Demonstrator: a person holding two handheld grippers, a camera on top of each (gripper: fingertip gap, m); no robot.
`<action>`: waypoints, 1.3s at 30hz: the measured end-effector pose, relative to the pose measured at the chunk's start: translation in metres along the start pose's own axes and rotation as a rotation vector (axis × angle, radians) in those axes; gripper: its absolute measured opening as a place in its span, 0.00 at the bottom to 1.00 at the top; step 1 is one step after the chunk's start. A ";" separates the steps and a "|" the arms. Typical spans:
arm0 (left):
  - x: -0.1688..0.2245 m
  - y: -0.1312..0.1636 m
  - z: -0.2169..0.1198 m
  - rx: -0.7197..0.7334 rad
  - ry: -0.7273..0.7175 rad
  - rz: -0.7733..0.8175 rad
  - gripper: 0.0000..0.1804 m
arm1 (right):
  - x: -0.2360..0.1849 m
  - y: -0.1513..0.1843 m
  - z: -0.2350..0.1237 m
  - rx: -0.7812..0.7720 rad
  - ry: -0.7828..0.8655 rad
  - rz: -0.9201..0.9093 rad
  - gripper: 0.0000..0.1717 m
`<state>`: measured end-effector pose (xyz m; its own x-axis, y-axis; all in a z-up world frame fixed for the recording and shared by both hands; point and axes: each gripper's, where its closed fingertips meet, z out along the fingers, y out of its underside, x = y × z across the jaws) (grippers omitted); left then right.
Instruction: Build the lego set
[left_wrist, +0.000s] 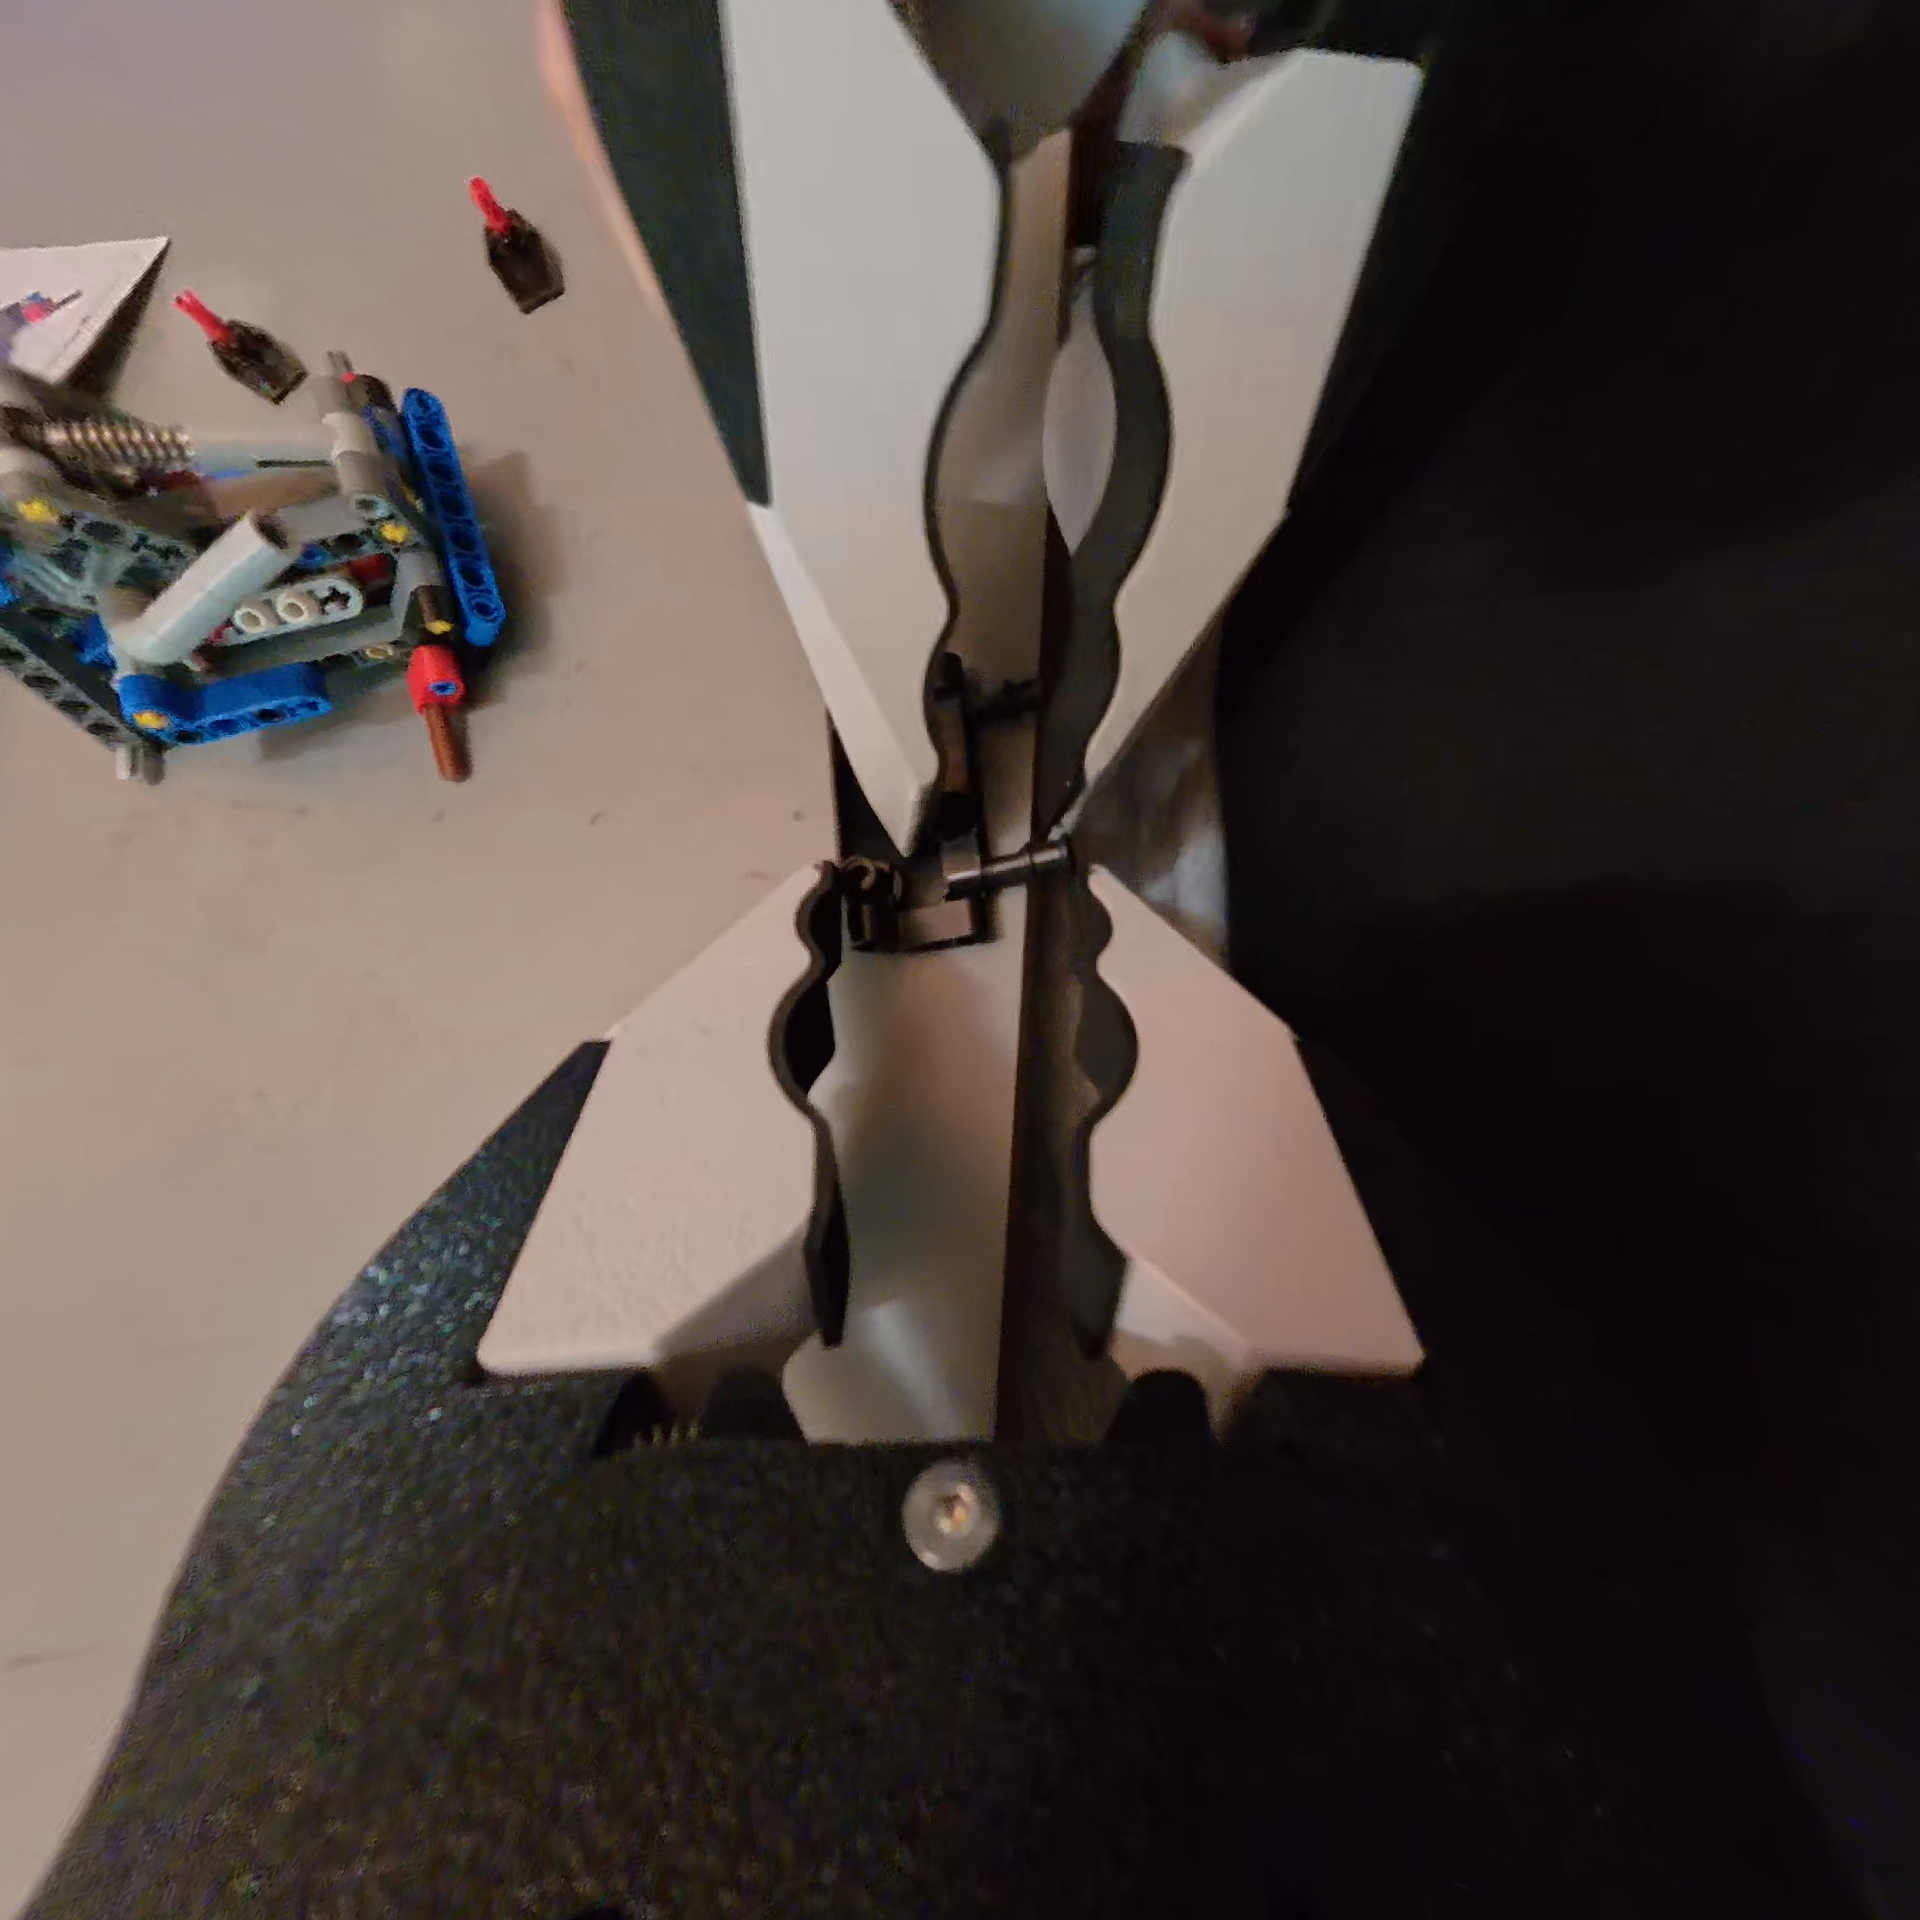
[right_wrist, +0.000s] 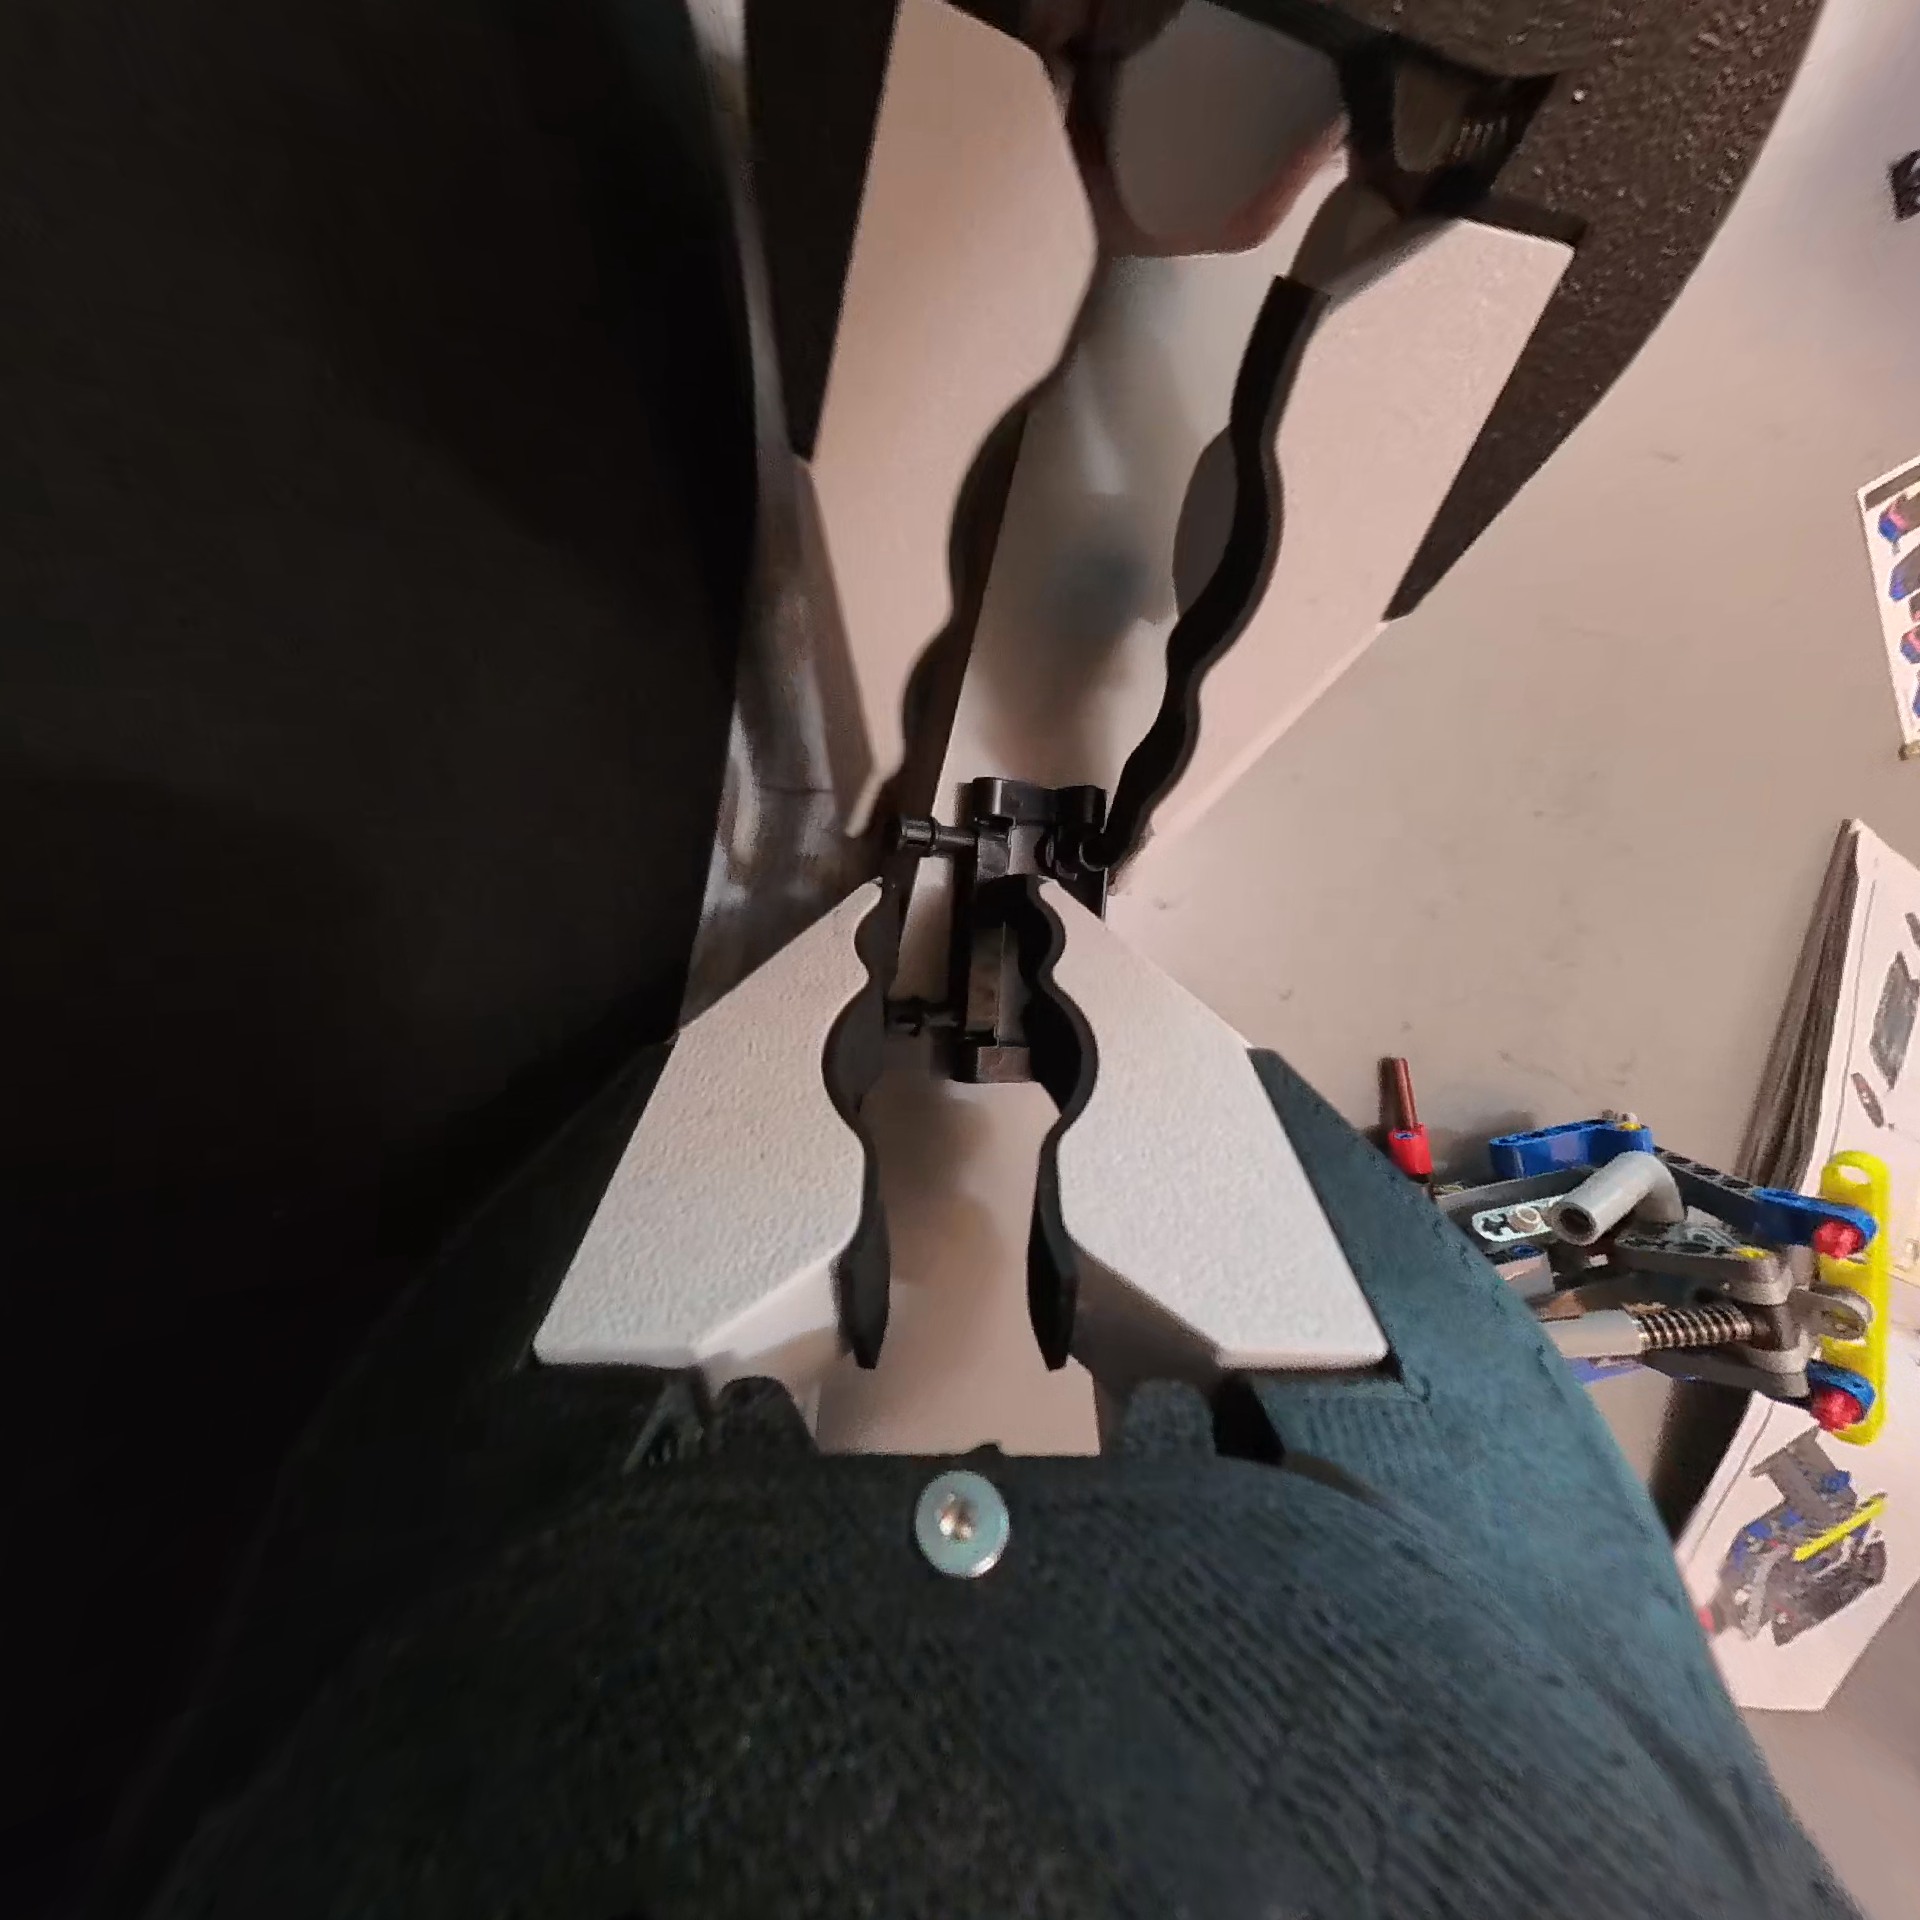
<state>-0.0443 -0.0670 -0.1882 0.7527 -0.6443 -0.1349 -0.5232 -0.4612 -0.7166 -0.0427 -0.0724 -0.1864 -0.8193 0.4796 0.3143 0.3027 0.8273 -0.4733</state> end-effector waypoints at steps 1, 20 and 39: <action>0.000 -0.001 0.000 0.007 0.014 -0.038 0.23 | 0.000 -0.001 0.000 0.008 -0.002 0.009 0.12; -0.004 -0.004 -0.001 0.045 -0.295 0.200 0.23 | -0.007 -0.010 -0.003 0.178 -0.039 0.258 0.15; -0.004 -0.006 0.001 0.030 -0.277 0.140 0.22 | -0.006 -0.007 -0.001 0.090 0.027 0.160 0.13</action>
<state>-0.0433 -0.0612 -0.1838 0.7569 -0.5073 -0.4120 -0.6202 -0.3590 -0.6975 -0.0394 -0.0805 -0.1843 -0.7503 0.6118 0.2504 0.3824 0.7106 -0.5906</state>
